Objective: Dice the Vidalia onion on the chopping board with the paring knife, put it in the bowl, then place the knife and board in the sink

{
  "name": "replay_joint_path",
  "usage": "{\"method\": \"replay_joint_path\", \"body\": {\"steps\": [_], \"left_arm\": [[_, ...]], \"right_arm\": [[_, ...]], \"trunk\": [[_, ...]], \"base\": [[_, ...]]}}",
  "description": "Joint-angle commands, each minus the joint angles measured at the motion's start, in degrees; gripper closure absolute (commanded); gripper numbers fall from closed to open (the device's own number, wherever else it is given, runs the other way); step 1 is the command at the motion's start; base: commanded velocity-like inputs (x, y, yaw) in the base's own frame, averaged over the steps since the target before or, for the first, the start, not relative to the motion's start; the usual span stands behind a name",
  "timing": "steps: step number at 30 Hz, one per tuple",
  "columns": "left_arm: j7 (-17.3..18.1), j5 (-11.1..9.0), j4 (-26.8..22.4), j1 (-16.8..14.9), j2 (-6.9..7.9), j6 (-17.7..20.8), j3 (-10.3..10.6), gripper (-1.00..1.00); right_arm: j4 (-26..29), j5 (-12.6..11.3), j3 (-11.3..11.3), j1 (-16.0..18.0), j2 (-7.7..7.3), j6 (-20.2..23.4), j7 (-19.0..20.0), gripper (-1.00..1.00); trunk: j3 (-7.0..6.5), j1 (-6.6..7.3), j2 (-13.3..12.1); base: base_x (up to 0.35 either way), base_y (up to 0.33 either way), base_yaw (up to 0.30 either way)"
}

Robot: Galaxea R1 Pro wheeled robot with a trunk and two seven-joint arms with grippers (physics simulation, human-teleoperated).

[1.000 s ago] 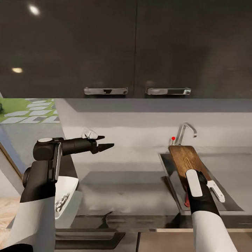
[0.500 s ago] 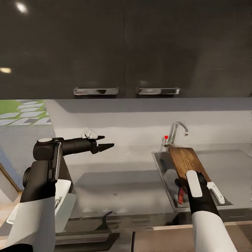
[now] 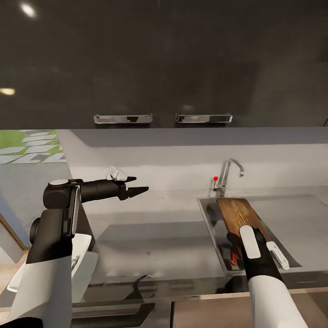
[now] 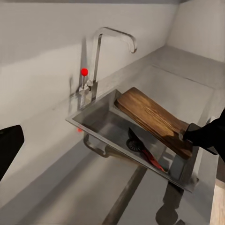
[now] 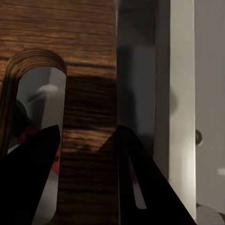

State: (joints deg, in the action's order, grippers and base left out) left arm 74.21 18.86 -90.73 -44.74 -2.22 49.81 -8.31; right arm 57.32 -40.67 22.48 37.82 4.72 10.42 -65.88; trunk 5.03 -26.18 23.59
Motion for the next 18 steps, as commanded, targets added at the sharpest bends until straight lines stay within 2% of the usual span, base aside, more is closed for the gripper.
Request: {"method": "replay_joint_path", "body": {"steps": [1,18], "left_arm": [[0.6,0.6,-0.1,-0.1,-0.07,0.6,-0.1,-1.00],[0.6,0.6,-0.1,-0.1,-0.09,0.6,-0.1,-1.00]], "right_arm": [[0.1,0.0,0.1,0.1,0.05,0.6,-0.2,1.00],[0.1,0.0,0.0,0.1,0.07,0.6,0.7,1.00]], "trunk": [[0.13,-0.04,0.1],[0.13,-0.04,0.1]], "base": [[0.000,0.000,0.000],[0.044,-0.052,0.000]]}}
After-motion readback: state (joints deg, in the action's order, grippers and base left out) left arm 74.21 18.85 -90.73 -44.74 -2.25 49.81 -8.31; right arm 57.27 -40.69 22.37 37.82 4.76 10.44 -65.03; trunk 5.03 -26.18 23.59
